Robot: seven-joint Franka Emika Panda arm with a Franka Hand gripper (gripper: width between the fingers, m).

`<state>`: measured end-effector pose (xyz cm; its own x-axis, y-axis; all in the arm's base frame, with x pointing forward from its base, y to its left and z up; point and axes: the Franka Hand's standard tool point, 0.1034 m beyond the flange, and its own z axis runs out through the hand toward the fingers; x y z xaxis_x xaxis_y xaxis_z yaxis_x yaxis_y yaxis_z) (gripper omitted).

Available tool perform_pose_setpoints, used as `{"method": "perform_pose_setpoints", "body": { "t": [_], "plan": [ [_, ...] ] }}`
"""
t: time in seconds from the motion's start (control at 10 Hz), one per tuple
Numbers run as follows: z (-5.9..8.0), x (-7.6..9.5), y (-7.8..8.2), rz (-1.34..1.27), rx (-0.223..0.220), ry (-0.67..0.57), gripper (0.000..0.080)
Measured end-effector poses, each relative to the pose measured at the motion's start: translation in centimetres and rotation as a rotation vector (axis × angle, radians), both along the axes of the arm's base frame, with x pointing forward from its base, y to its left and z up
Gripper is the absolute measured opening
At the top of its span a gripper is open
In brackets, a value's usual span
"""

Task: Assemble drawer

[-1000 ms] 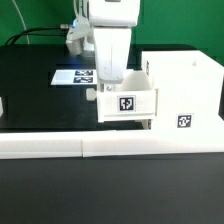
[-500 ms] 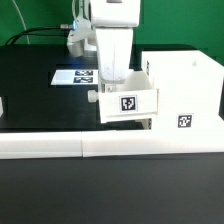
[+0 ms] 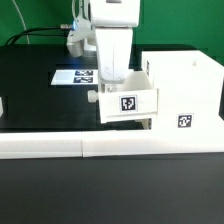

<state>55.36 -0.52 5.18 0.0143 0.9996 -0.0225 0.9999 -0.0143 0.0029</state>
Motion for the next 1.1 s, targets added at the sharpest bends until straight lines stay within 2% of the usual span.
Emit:
{"method": "perform_pose_setpoints", "body": {
  "t": [1.1],
  "plan": [
    [-0.09, -0.45, 0.13, -0.009, 0.003, -0.006, 0.0042]
  ]
}}
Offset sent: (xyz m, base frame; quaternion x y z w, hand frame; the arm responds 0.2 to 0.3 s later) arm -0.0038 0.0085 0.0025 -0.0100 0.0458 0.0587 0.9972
